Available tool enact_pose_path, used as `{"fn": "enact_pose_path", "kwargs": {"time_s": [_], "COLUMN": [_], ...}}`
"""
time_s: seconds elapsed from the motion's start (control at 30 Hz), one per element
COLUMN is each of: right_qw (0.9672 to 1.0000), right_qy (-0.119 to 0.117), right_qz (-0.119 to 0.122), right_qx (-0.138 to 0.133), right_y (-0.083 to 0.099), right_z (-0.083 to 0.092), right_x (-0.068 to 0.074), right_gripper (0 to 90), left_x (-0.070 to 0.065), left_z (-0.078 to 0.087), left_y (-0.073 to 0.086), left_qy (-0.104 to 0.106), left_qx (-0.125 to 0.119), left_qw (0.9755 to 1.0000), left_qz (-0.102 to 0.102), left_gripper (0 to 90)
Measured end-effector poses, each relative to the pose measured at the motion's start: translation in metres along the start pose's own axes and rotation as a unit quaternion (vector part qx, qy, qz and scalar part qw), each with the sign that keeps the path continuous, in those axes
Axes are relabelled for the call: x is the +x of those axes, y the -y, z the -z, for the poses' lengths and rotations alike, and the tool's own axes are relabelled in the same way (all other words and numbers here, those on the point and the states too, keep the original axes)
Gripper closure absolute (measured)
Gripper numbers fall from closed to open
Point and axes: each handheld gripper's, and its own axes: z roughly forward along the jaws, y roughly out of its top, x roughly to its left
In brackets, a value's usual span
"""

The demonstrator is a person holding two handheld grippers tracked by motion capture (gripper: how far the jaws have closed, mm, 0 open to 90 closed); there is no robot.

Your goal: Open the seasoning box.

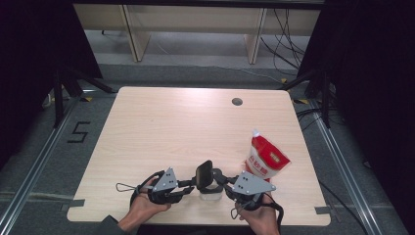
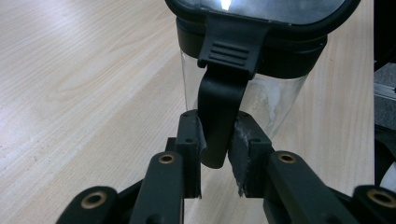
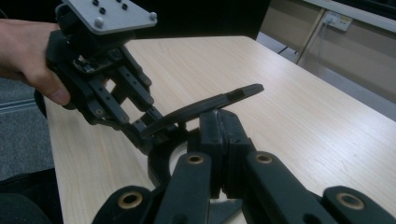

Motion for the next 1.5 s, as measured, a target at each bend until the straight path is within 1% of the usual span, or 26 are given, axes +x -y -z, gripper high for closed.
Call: {"fn": "enact_pose_path", "kwargs": {"time_s": [0.03,0.07,0.1,0.17,0.2,0.3,0.33,0.37,0.43,0.5,0.6,0.63,0.7,0.73,0.77,0.83,0.87,0.9,0.97,1.1,1.17,1.33,1.37,1.4,1.43,1.5], "right_qw": [1.0,1.0,1.0,1.0,0.9999,0.9999,1.0,0.9999,0.9999,0.9998,0.9997,0.9995,0.9995,0.9993,0.9993,0.9991,0.9991,0.9992,0.9991,0.999,0.9988,0.999,0.9989,0.999,0.9991,0.9992], "right_qy": [-0.001,-0.001,-0.006,-0.009,-0.01,-0.01,-0.009,-0.012,-0.013,-0.013,-0.015,-0.016,-0.02,-0.022,-0.025,-0.027,-0.027,-0.026,-0.028,-0.032,-0.037,-0.033,-0.037,-0.035,-0.031,-0.028], "right_qz": [-0.006,-0.006,0.001,0.003,0.004,0.006,0.001,0.007,0.01,0.017,0.02,0.025,0.023,0.03,0.026,0.032,0.032,0.031,0.032,0.031,0.033,0.031,0.028,0.029,0.027,0.027], "right_qx": [0.0,0.0,-0.001,0.0,0.001,-0.004,0.0,-0.001,-0.004,-0.004,-0.003,-0.005,-0.004,-0.003,-0.004,-0.003,-0.003,-0.002,-0.006,-0.002,-0.001,-0.003,-0.004,-0.005,-0.006,-0.007], "right_y": [-0.002,-0.002,-0.005,-0.007,-0.007,-0.01,-0.011,-0.012,-0.015,-0.017,-0.02,-0.022,-0.024,-0.026,-0.026,-0.029,-0.029,-0.03,-0.031,-0.033,-0.034,-0.033,-0.033,-0.033,-0.032,-0.031], "right_z": [-0.002,-0.002,-0.005,-0.006,-0.007,-0.01,-0.01,-0.01,-0.012,-0.014,-0.016,-0.018,-0.019,-0.022,-0.024,-0.026,-0.026,-0.028,-0.031,-0.035,-0.036,-0.036,-0.035,-0.035,-0.034,-0.031], "right_x": [0.003,0.003,0.004,0.005,0.006,0.007,0.009,0.009,0.01,0.011,0.013,0.014,0.015,0.017,0.018,0.019,0.019,0.021,0.022,0.024,0.023,0.023,0.021,0.021,0.021,0.018], "right_gripper": [90.0,90.0,90.0,90.0,90.0,90.0,90.0,90.0,90.0,90.0,90.0,90.0,90.0,90.0,90.0,90.0,90.0,90.0,90.0,90.0,89.9,89.6,88.4,87.6,86.4,85.3], "left_x": [-0.001,-0.001,-0.001,-0.001,-0.001,-0.002,-0.002,-0.002,-0.002,-0.002,-0.002,-0.003,-0.003,-0.002,-0.003,-0.003,-0.003,-0.003,-0.004,-0.004,-0.004,-0.004,-0.004,-0.004,-0.004,-0.004], "left_z": [0.0,0.0,0.0,-0.001,-0.001,0.0,0.0,0.0,0.0,0.0,0.0,0.0,0.0,-0.001,-0.001,0.0,0.0,-0.001,-0.001,-0.001,-0.001,-0.001,-0.001,-0.001,-0.001,0.0], "left_y": [0.0,0.0,-0.001,-0.001,-0.001,-0.001,-0.001,-0.001,-0.001,-0.001,-0.001,-0.002,-0.002,-0.001,-0.001,-0.001,-0.001,-0.001,-0.001,-0.001,-0.001,-0.001,-0.001,-0.002,-0.002,-0.001], "left_qy": [-0.002,-0.002,-0.002,-0.001,-0.002,-0.007,-0.007,-0.007,-0.011,-0.01,-0.011,-0.014,-0.014,-0.011,-0.015,-0.016,-0.016,-0.013,-0.016,-0.017,-0.016,-0.015,-0.017,-0.018,-0.021,-0.024], "left_qx": [0.001,0.001,0.001,0.001,0.002,0.005,0.006,0.006,0.009,0.01,0.009,0.01,0.012,0.006,0.008,0.011,0.011,0.006,0.009,0.008,0.01,0.008,0.006,0.005,0.011,0.01], "left_qw": [1.0,1.0,1.0,1.0,1.0,1.0,1.0,1.0,0.9999,0.9999,0.9999,0.9998,0.9998,0.9999,0.9999,0.9998,0.9998,0.9999,0.9998,0.9998,0.9998,0.9998,0.9998,0.9998,0.9997,0.9997], "left_qz": [0.002,0.002,0.002,0.005,0.003,0.001,0.001,0.001,-0.002,-0.002,-0.001,-0.002,-0.002,0.002,0.001,0.0,0.0,0.005,0.005,0.006,0.006,0.008,0.008,0.006,0.001,0.0], "left_gripper": [73.7,73.7,73.7,73.7,73.8,73.8,73.8,73.8,73.8,73.9,73.9,73.9,73.9,73.9,73.9,74.0,74.0,74.0,74.0,74.1,74.2,74.2,74.2,74.2,74.2,74.1]}}
